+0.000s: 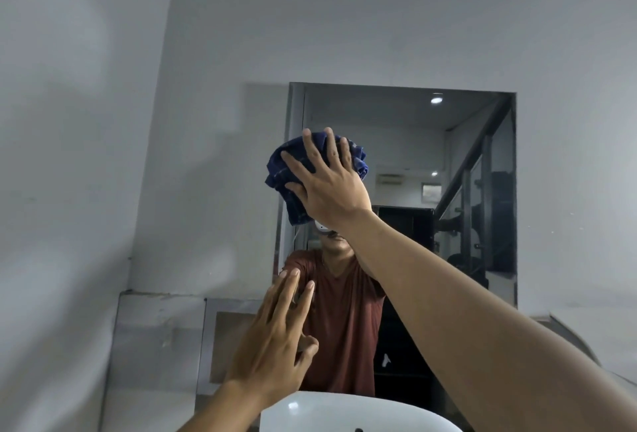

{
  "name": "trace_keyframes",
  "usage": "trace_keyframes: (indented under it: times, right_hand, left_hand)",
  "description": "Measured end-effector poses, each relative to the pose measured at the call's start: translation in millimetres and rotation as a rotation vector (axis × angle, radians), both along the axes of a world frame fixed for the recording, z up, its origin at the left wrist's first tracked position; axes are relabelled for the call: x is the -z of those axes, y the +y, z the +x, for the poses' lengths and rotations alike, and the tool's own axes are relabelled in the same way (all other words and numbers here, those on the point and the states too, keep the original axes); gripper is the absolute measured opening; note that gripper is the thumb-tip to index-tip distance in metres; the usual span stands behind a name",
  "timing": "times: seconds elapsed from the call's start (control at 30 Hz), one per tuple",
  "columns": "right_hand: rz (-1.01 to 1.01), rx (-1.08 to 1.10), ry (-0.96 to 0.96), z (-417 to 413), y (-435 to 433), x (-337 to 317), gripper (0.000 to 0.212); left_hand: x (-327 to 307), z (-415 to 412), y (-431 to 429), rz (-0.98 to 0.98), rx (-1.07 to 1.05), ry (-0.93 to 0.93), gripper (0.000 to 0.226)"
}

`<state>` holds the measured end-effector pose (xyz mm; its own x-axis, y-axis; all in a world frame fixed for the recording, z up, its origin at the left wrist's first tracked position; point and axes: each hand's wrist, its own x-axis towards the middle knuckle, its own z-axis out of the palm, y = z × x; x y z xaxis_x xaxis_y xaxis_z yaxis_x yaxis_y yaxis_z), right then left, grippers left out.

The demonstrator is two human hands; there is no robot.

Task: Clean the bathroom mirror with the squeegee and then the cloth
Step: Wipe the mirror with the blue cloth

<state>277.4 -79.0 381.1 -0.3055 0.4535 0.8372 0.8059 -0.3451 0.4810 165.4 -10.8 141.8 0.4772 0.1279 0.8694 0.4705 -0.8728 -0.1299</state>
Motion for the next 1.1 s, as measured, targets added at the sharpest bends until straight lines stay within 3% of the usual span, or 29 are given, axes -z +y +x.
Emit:
trace_keyframes:
  times: [0.17, 0.47, 0.8, 1.1]
  right_hand:
    - [-0.134, 0.006, -0.119, 13, -14, 29, 0.054]
    - [-0.169, 0.045, -0.057, 55, -54, 73, 0.055]
    - [0.056, 0.119, 0.184, 94, -91, 60, 0.056]
    - [0.256, 0.131, 0.37, 135, -122, 77, 0.056]
  left_hand:
    - [0, 0, -1, -0.01, -0.011, -0.015, 0.102]
    - [-1, -3, 3, 0.014, -0.019, 0.032, 0.108]
    - [-3, -5, 0, 0.02, -0.009, 0.034, 0.114]
    - [-7, -7, -8, 0.087, -0.115, 0.049, 0.089]
